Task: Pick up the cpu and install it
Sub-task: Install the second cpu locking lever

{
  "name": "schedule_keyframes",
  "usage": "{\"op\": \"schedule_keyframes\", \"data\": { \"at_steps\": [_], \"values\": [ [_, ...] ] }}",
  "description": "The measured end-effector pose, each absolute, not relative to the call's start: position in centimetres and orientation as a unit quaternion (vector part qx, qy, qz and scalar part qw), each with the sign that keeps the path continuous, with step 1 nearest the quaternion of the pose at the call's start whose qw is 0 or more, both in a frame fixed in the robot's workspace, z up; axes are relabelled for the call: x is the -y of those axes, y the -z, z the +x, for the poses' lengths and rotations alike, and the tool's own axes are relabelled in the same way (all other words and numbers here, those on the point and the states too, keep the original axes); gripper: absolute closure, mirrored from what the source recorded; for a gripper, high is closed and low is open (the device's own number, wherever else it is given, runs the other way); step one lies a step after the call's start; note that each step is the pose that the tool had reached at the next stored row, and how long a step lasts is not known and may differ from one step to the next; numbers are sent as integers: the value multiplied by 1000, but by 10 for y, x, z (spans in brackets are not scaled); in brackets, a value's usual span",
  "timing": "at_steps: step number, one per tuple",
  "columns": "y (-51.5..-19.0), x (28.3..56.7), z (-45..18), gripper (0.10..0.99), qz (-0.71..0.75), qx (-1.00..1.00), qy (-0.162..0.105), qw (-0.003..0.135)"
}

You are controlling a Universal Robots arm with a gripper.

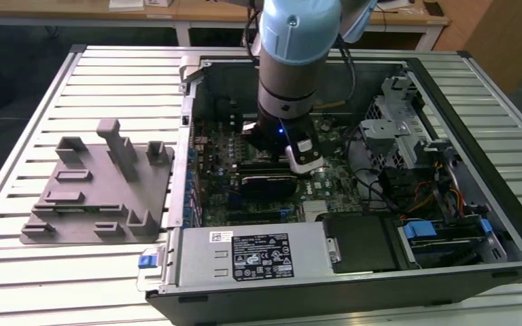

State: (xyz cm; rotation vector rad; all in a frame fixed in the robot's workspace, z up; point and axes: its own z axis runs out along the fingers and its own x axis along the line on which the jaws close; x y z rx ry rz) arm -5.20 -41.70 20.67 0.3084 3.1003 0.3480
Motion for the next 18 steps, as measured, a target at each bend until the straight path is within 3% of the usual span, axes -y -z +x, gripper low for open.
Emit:
{"op": "schedule_keyframes", "data": {
  "at_steps": [6, 7, 18],
  "values": [
    [-213, 417, -45, 980, 99, -989, -109, 0],
    [-226, 417, -45, 980, 99, -989, -109, 1],
    [-226, 402, -45, 980, 100, -989, -109, 1]
  ]
}}
